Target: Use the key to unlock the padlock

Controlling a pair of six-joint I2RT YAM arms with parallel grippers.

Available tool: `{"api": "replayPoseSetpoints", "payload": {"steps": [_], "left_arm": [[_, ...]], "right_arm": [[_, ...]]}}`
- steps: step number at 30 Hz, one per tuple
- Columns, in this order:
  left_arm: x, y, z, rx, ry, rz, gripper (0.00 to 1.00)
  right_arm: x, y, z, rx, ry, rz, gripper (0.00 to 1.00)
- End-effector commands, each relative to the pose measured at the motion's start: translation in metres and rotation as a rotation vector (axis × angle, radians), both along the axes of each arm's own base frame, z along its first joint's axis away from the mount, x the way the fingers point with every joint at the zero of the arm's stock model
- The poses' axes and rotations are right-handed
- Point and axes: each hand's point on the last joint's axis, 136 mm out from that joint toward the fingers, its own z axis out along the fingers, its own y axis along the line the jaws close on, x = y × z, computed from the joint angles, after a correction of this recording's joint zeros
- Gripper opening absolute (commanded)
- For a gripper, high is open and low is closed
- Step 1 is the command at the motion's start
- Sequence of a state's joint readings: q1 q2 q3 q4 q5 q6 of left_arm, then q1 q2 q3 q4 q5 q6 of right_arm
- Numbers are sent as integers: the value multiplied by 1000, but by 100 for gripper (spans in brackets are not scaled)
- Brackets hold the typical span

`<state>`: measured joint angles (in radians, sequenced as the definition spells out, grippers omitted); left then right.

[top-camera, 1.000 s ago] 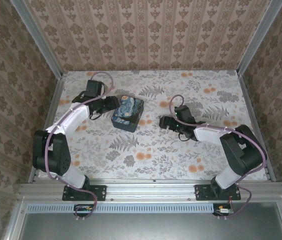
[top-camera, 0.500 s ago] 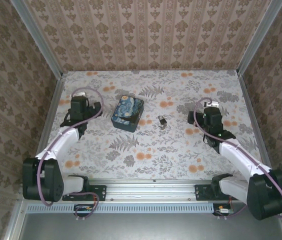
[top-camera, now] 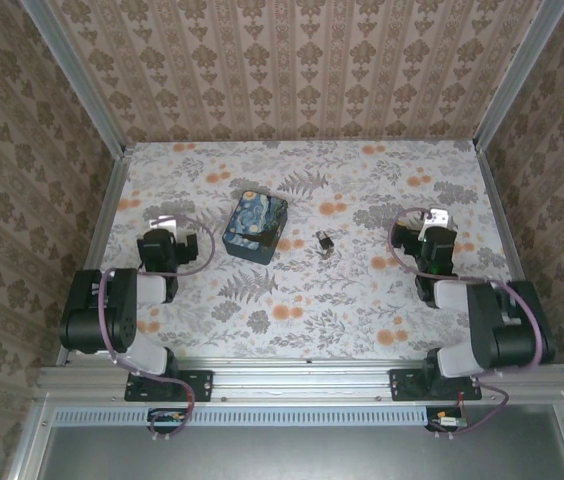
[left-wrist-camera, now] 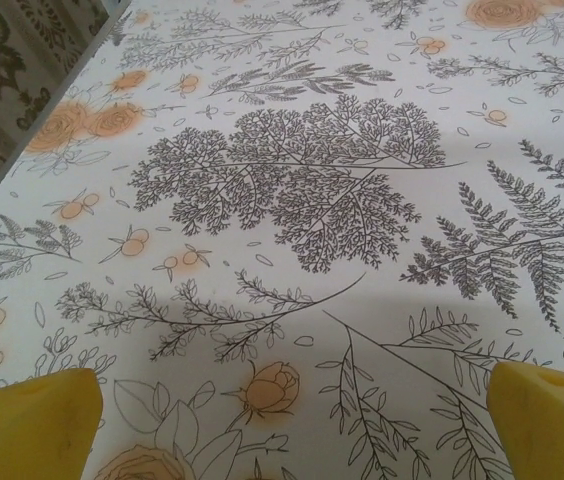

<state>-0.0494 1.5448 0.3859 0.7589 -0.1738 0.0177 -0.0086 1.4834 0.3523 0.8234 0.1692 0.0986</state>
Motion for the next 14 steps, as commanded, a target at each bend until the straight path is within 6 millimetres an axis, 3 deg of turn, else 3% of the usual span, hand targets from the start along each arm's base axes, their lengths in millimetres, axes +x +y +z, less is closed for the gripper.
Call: {"api": "replayPoseSetpoints", "payload": {"steps": [1, 14], "left_arm": [[15, -9, 31, 2, -129, -57, 100], [17, -15, 31, -31, -121, -119, 100]], "right_arm": [[15, 20, 8, -5, -15, 114, 100], [17, 18, 11, -4, -47, 98, 100]]}}
